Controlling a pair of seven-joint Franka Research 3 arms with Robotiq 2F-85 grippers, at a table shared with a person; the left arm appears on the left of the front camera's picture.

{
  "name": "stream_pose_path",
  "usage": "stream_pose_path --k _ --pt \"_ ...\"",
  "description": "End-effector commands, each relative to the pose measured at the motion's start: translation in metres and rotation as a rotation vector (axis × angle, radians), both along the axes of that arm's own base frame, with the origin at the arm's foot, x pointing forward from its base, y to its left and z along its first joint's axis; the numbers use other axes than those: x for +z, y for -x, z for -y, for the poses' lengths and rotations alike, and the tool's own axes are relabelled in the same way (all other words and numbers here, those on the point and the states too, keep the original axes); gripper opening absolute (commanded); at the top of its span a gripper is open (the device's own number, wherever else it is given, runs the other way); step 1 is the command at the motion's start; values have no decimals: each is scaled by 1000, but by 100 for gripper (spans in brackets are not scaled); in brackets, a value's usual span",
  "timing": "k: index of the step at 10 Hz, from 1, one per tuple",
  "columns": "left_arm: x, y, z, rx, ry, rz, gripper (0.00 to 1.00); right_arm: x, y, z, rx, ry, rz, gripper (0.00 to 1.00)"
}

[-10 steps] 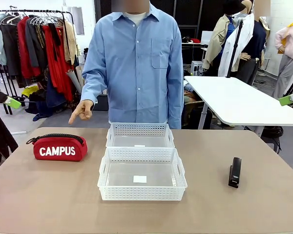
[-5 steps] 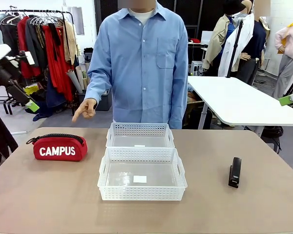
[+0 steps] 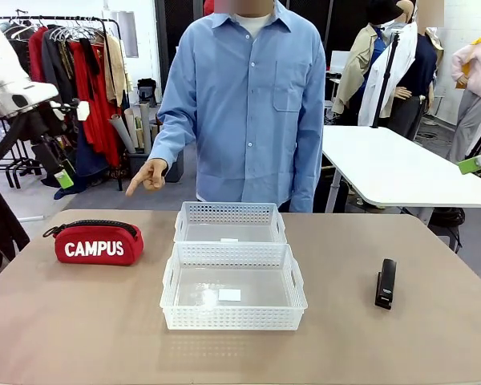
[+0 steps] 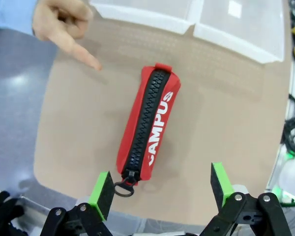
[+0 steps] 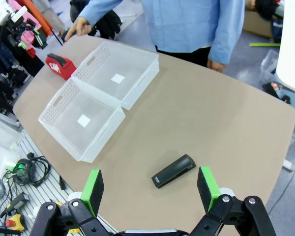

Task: Distribute items into two baskets.
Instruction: Pick up the Pencil pouch that the person points to.

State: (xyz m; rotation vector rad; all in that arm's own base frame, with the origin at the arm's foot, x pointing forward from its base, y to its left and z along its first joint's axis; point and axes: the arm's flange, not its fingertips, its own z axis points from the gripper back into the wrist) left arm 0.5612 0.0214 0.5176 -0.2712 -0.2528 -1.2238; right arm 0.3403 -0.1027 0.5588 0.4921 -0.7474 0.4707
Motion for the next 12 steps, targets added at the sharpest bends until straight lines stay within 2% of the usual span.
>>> stream_pose_path --k 1,2,5,7,8,9,12 --pt "5 -15 1 -121 -46 -7 100 1 -1 0 15 -21 16 100" --pt "3 -18 6 -173 -66 -16 100 1 -1 0 15 -21 16 100" --pt "-12 -32 17 -294 -110 42 100 1 -1 0 15 -21 16 100" --pt "-33 -40 22 -351 -167 13 100 1 -1 0 15 -21 16 100" --pt "-38 -45 26 -373 -177 73 100 1 -1 0 15 -21 16 100" --pt "-45 -48 29 -394 -190 97 100 1 -1 0 15 -21 16 100" --pt "-73 -52 31 -417 -200 50 100 1 -1 0 15 -21 16 100"
